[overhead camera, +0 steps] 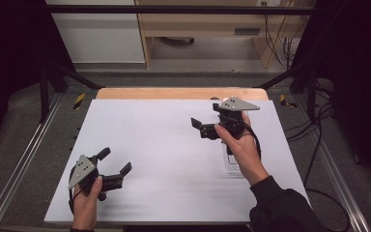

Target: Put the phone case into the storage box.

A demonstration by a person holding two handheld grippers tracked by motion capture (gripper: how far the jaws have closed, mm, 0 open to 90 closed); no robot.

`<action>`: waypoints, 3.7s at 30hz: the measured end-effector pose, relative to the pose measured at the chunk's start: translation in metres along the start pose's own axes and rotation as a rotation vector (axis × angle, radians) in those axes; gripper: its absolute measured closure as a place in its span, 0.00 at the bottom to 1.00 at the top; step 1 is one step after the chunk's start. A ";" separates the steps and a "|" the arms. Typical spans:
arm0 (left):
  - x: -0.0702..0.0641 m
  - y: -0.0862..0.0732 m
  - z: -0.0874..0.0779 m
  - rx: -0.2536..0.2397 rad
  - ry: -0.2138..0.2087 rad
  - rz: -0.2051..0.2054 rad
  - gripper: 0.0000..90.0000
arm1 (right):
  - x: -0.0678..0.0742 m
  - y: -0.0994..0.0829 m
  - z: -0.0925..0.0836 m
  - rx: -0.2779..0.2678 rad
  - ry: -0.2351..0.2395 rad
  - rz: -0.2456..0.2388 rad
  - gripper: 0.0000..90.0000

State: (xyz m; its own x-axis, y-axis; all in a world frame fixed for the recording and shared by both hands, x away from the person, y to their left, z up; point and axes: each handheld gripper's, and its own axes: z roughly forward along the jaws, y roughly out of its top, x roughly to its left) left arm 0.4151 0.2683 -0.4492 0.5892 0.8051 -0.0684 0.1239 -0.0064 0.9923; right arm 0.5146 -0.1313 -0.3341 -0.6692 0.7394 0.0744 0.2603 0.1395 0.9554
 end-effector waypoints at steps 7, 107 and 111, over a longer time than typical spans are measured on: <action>0.000 0.001 -0.001 -0.002 -0.001 -0.006 0.01 | 0.003 -0.002 -0.013 -0.022 -0.009 -0.018 0.06; 0.005 -0.003 -0.020 -0.003 0.032 0.010 0.01 | -0.069 -0.123 -0.147 -0.133 -0.176 -0.034 0.03; 0.005 -0.003 -0.020 -0.004 0.031 0.011 0.01 | -0.068 -0.128 -0.147 -0.125 -0.179 -0.034 0.03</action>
State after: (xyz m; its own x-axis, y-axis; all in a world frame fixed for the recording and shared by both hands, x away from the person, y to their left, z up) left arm 0.4013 0.2839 -0.4502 0.5658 0.8228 -0.0538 0.1142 -0.0136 0.9934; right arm 0.4246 -0.2966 -0.4199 -0.5393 0.8421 0.0001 0.1438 0.0920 0.9853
